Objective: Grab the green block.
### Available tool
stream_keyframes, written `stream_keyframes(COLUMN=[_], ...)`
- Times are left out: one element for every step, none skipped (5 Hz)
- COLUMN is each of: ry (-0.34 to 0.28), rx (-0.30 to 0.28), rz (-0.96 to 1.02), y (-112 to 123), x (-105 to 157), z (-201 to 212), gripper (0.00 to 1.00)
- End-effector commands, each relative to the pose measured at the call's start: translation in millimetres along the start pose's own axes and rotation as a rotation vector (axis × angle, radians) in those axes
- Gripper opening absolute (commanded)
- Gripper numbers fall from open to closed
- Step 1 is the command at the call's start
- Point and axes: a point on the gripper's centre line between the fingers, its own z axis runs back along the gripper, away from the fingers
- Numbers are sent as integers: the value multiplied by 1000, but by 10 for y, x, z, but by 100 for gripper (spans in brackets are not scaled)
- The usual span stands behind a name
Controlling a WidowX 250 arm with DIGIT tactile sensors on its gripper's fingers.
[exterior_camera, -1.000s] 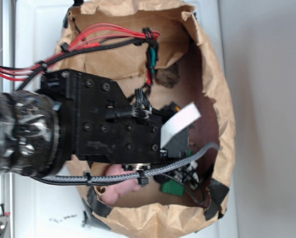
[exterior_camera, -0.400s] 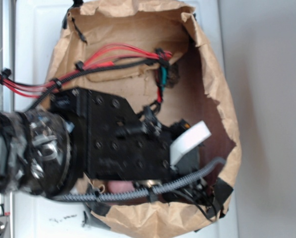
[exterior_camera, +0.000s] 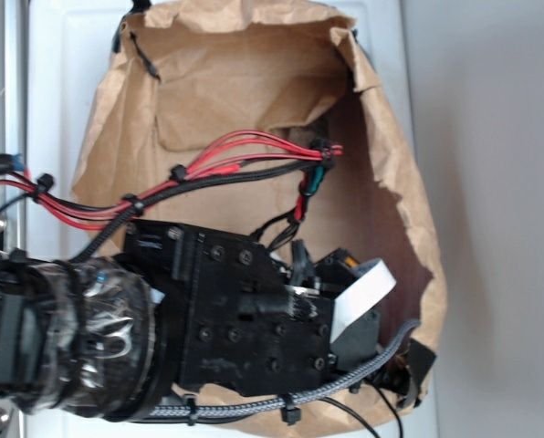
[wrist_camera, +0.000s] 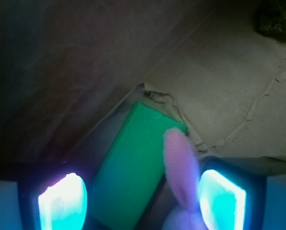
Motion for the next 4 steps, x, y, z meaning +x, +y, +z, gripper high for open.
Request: stream_keyframes(ry=[-14,-24,-18,-41], rx=[-28,-72,-97,-101], rz=[37,5,5,65], y=[-256,-267,-292,-343], x=[93,92,25,-67], z=[83,20,-53,-119], gripper=[100,100,100,100])
